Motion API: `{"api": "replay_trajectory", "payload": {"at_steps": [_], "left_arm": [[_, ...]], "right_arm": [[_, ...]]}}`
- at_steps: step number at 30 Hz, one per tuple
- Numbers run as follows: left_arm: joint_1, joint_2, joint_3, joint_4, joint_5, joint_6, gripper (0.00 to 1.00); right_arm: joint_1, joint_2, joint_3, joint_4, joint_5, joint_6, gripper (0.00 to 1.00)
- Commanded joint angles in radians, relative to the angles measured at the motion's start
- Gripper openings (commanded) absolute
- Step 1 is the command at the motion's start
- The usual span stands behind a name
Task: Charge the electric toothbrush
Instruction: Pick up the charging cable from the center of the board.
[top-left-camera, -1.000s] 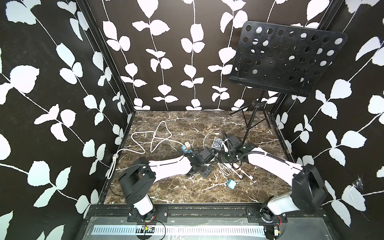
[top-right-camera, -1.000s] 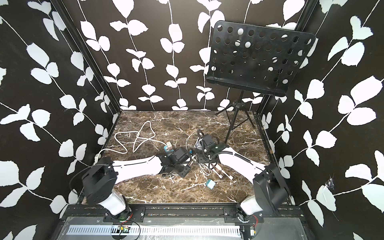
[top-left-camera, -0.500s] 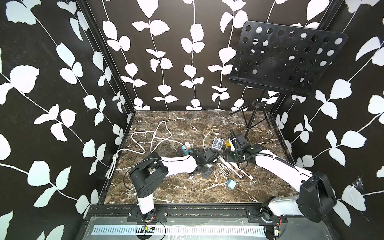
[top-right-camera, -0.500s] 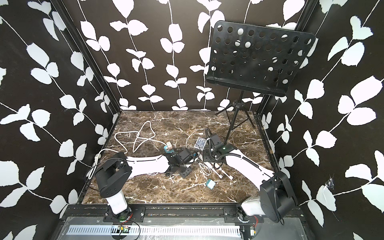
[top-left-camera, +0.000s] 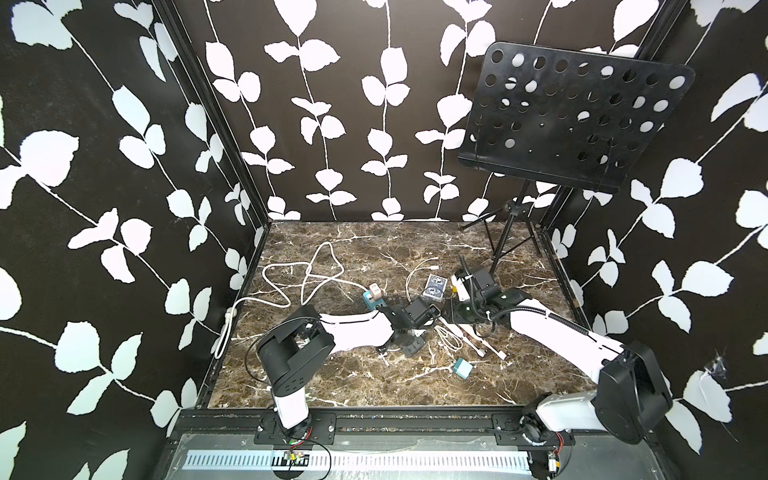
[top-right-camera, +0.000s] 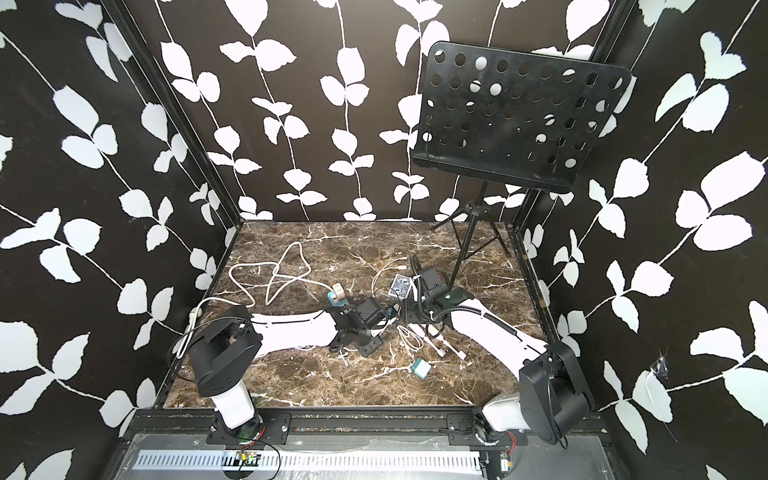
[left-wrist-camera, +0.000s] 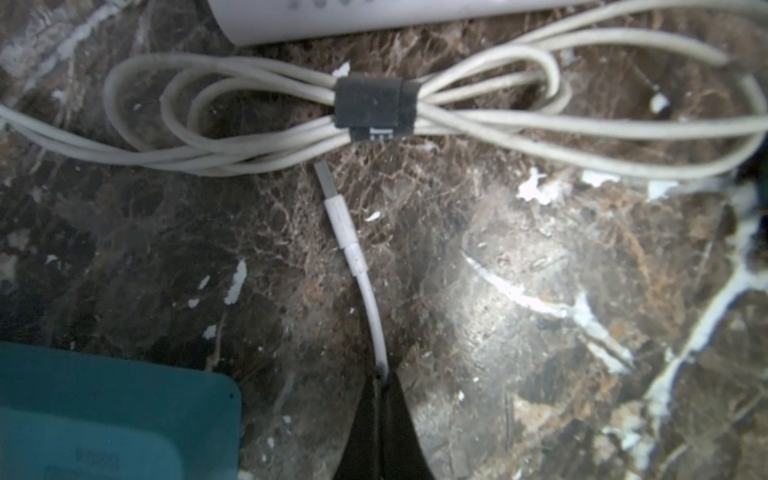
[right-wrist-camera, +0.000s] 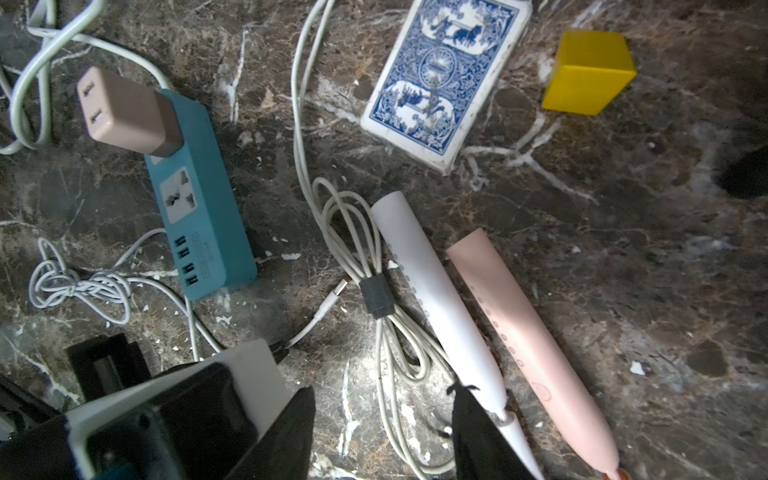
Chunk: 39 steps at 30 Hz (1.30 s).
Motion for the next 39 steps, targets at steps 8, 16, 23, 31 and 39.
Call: {"api": "replay_trajectory", "payload": {"at_steps": [8,16,23,31,39], "left_arm": [[0.015,-0.106,-0.019,-0.052,0.056,0.034,0.00],[0.016,-0.018,0.004,-0.011,0.046,0.060,0.30],[0.030,0.032,0.005,0.013,0.019,0.055,0.25],[0.035,0.012,-0.011,-0.043,0.020,0.104,0.02],[0.039,-0.135,-0.008,-0.151,0.064,0.080,0.00]], "right_arm": [[0.000,0.053,0.000,0.088,-0.124,0.049,0.48],[-0.003,0.017,-0.013,0.039,-0.029,0.078,0.53],[-0.011,0.001,-0.020,0.023,-0.009,0.084,0.54],[-0.027,0.000,-0.004,0.003,-0.016,0.053,0.54],[-0.028,0.002,0.015,0.025,-0.110,0.079,0.54]]}}
